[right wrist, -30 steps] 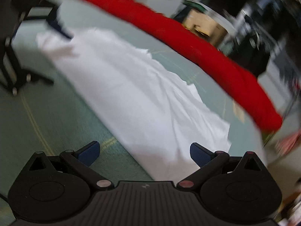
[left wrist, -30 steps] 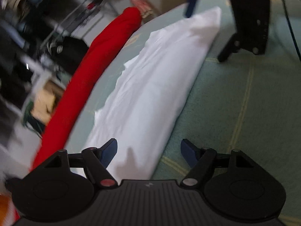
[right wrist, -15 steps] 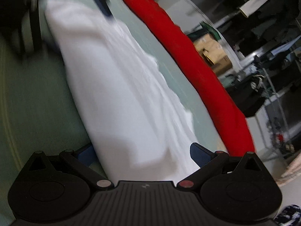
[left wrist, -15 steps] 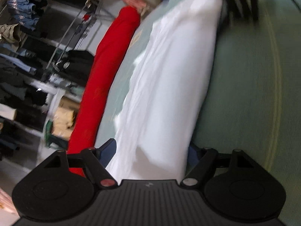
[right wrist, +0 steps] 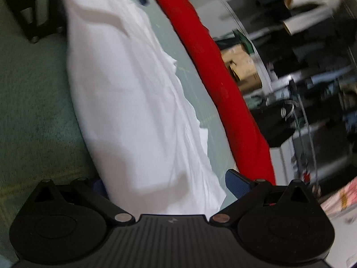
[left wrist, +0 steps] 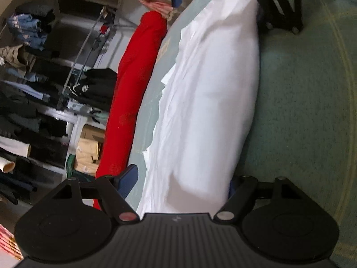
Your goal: Fold clothes
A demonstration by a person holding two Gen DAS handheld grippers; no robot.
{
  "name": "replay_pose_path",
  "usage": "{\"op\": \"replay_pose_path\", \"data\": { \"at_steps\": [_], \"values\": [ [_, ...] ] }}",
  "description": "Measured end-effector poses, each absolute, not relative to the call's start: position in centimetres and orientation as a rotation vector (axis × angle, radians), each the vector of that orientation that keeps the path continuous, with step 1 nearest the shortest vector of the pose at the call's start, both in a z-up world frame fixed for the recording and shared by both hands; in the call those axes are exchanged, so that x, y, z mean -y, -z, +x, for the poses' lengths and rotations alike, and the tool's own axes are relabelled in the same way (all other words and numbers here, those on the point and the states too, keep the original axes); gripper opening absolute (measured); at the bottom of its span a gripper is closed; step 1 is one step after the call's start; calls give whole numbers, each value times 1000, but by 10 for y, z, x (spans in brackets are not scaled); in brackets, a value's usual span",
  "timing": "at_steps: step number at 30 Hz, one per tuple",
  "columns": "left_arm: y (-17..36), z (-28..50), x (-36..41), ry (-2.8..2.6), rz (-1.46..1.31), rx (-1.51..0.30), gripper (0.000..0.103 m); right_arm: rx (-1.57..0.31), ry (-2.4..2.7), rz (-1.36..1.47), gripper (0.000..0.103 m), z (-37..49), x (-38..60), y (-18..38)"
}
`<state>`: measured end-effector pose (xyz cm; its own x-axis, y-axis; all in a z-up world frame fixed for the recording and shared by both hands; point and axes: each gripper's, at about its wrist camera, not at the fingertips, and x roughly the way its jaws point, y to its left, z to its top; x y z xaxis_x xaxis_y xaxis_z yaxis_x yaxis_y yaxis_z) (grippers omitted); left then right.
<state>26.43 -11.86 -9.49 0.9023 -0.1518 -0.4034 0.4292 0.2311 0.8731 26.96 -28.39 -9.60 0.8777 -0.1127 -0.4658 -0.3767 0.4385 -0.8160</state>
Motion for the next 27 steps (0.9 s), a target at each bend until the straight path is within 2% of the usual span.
{"op": "replay_pose_path", "data": {
  "at_steps": [6,8,11,13,14,16,24,27],
  "values": [
    [103,272,90,350,1290,-308,73,-563,-141,-1075,103,272,333,95],
    [107,272,99,357,1343,-302,66,-587,-155,-1099,103,280,331,96],
    [118,268,107,387,1392,-316,37,-593,-168,-1204,103,287,314,101],
    [127,265,109,410,1408,-332,8,-598,-176,-1232,103,288,310,103],
    [132,263,109,411,1419,-328,5,-601,-176,-1224,103,288,311,103],
    [134,264,109,411,1416,-331,1,-603,-174,-1200,103,287,313,103],
    [133,269,110,428,1388,-381,0,-578,-165,-1190,101,273,314,105],
    [134,268,108,426,1369,-386,0,-574,-177,-1181,93,268,314,106]
  ]
}}
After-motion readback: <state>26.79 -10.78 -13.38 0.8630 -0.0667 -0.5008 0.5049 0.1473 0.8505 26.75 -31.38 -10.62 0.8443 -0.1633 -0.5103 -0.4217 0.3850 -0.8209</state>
